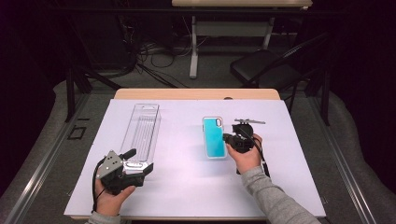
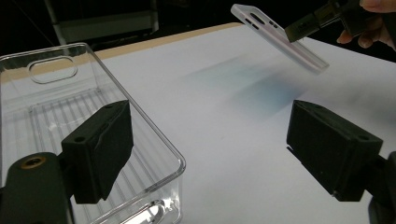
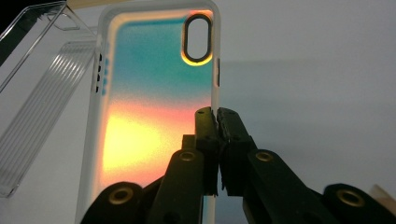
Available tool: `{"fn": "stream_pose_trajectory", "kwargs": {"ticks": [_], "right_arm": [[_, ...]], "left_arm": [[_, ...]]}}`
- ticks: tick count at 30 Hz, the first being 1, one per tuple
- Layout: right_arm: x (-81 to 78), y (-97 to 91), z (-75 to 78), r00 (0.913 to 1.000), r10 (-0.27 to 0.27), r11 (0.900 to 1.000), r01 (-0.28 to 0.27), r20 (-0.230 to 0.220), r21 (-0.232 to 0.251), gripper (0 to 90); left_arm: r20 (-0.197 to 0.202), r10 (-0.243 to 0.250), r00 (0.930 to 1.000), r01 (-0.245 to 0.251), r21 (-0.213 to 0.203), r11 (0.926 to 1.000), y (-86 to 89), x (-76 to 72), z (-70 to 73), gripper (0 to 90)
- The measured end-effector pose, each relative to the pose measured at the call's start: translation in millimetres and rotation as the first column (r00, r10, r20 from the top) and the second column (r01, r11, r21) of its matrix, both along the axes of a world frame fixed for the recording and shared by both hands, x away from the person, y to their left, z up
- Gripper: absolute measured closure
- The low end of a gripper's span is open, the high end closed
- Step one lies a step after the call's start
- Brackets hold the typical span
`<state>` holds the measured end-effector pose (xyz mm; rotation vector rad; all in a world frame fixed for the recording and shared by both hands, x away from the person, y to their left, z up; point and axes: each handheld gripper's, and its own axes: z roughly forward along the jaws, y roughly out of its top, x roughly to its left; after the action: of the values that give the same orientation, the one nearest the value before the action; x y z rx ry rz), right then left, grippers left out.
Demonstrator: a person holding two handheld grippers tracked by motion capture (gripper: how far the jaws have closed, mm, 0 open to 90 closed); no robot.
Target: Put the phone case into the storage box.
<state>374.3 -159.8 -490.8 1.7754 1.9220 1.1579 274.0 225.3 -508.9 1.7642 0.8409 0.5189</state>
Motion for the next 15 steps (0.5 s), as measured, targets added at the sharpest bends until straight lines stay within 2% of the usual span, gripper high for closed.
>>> {"fn": "stream_pose_trajectory", "kwargs": {"ticks": [7, 12, 15], "right_arm": [[-8.0, 2.3, 2.8, 0.9988, 0.031, 0.9995, -0.031, 0.039, -0.007, 87.7], [-16.5, 6.3, 6.4, 0.9939, 0.062, 0.9980, -0.063, 0.091, 0.000, 87.7], [-19.5, 7.6, 7.4, 0.9922, 0.073, 0.9972, -0.074, 0.101, 0.004, 87.7]], "left_arm": [[-0.005, -0.009, 1.0000, 0.009, -0.001, 1.0000, -7.7, -0.3, 4.5, 14.9], [-0.015, -0.011, 0.9998, 0.011, 0.003, 0.9999, -17.3, 2.1, 8.5, 15.1], [-0.021, -0.018, 0.9996, 0.018, 0.005, 0.9998, -24.2, 4.3, 11.7, 15.4]]}}
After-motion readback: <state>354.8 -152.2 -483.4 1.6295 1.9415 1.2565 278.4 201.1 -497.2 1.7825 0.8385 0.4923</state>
